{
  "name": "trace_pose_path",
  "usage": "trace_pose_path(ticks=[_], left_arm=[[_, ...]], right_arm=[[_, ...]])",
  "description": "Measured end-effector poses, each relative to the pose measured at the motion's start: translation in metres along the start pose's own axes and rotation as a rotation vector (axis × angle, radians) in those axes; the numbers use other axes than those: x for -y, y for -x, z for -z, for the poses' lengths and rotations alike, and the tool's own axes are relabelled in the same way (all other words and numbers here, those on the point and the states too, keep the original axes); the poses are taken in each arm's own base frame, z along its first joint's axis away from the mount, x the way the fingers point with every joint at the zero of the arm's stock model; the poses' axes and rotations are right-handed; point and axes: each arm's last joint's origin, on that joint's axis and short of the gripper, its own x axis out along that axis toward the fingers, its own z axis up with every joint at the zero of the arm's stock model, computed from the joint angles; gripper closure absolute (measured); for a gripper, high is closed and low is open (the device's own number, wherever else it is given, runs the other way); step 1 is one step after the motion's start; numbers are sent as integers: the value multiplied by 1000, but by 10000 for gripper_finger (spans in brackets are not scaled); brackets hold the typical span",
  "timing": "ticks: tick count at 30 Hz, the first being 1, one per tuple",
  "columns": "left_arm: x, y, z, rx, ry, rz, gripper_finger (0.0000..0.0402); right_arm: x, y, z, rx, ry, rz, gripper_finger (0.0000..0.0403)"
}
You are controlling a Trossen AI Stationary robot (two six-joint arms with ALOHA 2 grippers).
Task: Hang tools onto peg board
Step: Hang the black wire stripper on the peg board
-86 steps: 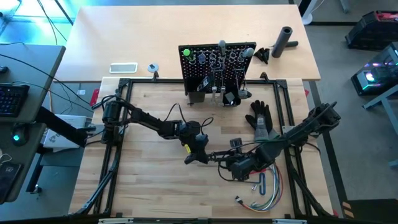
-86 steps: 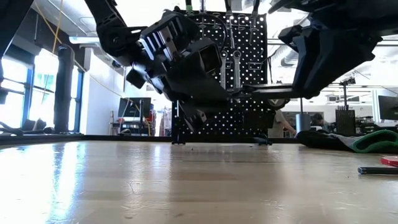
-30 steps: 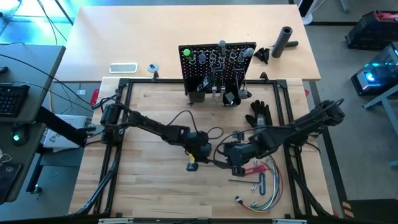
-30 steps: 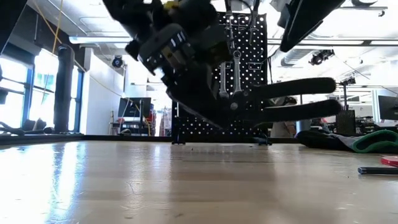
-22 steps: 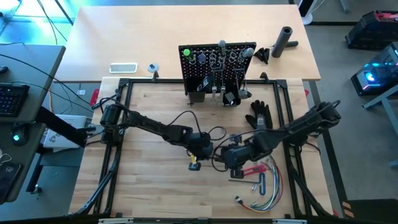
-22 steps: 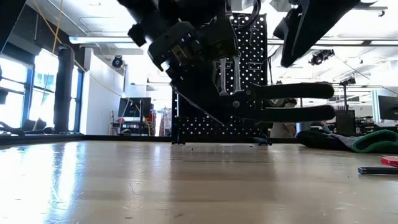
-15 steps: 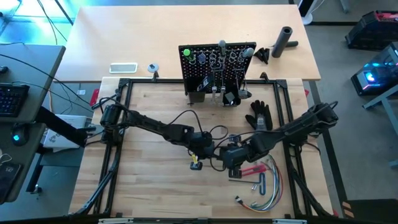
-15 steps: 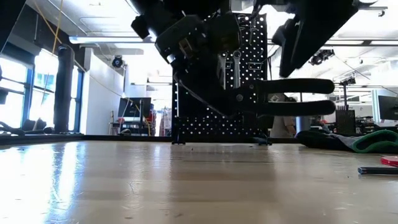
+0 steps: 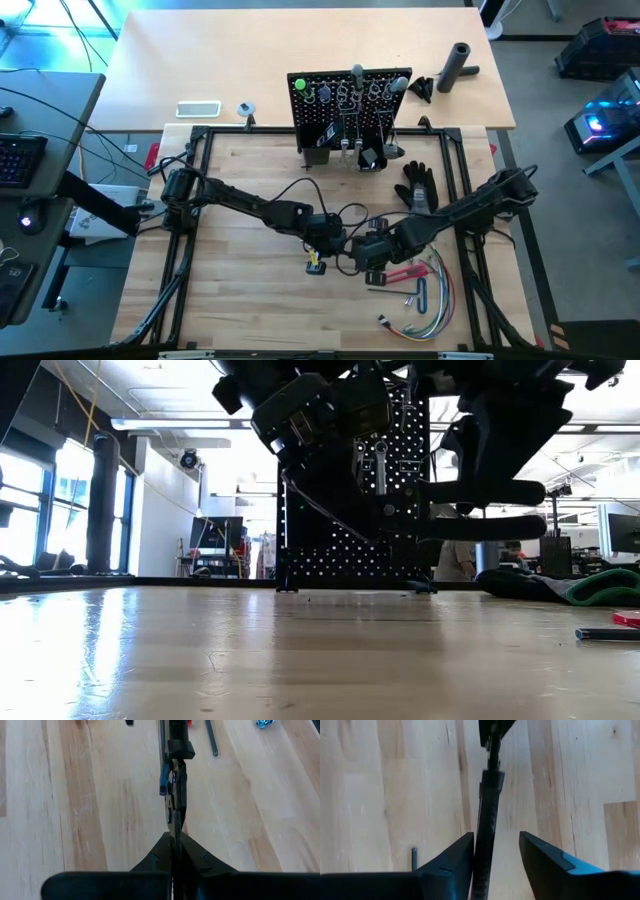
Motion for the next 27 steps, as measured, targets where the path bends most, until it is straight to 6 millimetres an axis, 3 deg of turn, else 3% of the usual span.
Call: trace_pose_path(ticks=[13, 20, 27], left_arm=[[1, 13, -7, 40, -9, -14, 401], [1, 17, -6, 21, -17, -16, 393], [2, 21, -7, 25, -12, -13, 342]], right_arm=[[0, -3, -1, -7, 3, 1, 381], [1, -3, 0, -2, 4, 48, 382], [-2, -1, 8, -39, 49, 76, 382]])
